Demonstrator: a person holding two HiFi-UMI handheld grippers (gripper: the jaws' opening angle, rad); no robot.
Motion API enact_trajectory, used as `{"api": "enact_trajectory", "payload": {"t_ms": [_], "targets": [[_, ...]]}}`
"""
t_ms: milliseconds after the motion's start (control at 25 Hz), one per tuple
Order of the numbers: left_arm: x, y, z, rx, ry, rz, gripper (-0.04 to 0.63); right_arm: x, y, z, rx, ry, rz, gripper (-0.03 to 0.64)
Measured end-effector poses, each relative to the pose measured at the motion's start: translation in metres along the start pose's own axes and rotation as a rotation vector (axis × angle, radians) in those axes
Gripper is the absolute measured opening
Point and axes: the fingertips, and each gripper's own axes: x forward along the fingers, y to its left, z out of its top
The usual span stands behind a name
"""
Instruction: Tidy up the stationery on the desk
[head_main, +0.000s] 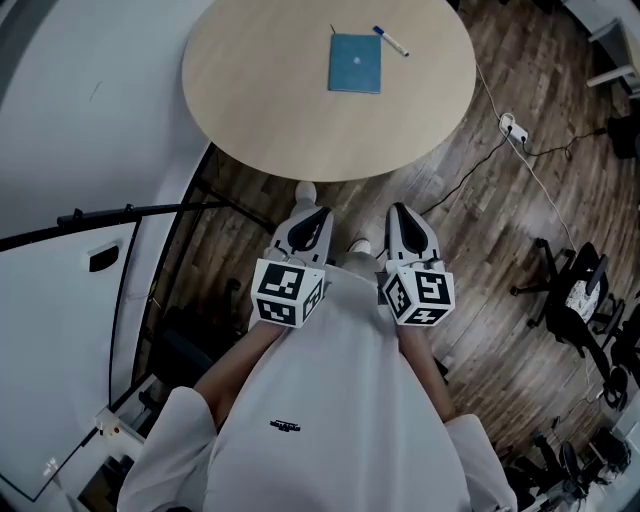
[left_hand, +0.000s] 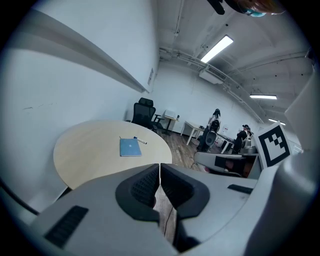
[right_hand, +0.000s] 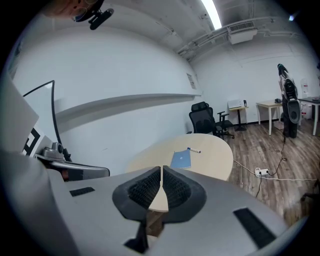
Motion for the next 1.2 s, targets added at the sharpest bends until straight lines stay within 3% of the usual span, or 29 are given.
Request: {"api": "enact_trajectory", "payload": {"t_ms": [480, 720, 880, 1200], "targets": [[0.087, 0.125, 0.093, 0.029, 0.034, -0.144, 0.021, 0.157, 0.025, 0.06, 0.011, 0.04, -0.102, 0.04], [0.117, 0.17, 0.107, 0.042, 0.07, -0.198, 0.021, 0.205, 0.027, 0.067, 0.03, 0.069, -0.168, 0.04], [0.14, 0.172, 0.114, 0.032, 0.09, -0.243, 0.023, 0.222, 0.017, 0.071, 0.022, 0.095, -0.161, 0.04], [0.195, 0.181, 0.119, -0.009, 0.143, -0.177, 0.023, 0.266, -0.027, 0.065, 0.036, 0.139, -0.135, 0.041]]}}
